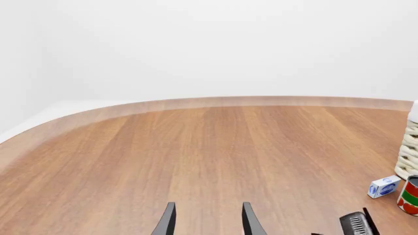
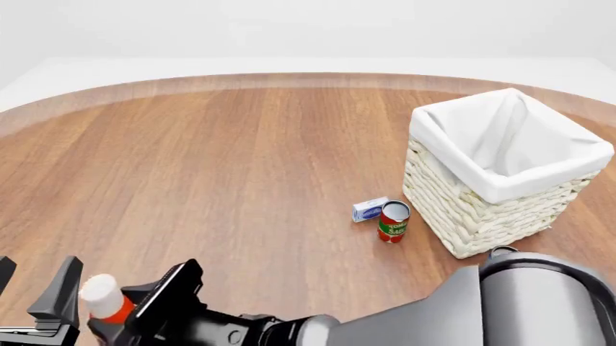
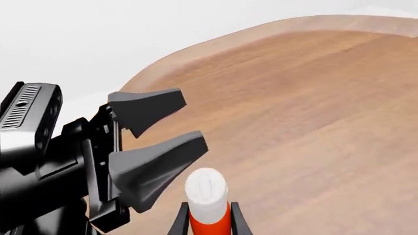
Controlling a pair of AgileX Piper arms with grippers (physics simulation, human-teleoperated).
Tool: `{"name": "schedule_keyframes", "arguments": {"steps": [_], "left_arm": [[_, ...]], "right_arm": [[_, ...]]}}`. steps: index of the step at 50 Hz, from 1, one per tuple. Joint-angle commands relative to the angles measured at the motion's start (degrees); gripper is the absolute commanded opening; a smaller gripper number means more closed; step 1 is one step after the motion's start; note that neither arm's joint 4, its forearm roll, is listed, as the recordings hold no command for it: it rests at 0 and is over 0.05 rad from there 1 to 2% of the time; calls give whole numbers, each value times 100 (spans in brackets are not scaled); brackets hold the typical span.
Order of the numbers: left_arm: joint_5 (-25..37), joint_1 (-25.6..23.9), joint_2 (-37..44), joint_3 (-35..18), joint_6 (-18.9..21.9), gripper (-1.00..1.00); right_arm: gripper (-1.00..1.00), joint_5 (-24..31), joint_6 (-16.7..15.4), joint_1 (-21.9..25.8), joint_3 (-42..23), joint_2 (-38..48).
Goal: Pick up the ketchup, and put it in the basket.
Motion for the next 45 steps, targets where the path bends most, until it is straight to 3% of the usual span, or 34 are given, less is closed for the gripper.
{"name": "schedule_keyframes", "arguments": {"steps": [1,20,45], "left_arm": [[0,0,0,0,0,100],[0,0,0,0,0,100],[0,0,0,0,0,100]], "right_arm": [[-100,-18,130,-397,-118,-160],[-100,-102,168,-1081,-100,-602],[-100,-206,-130,-1853,156,-1349]]}}
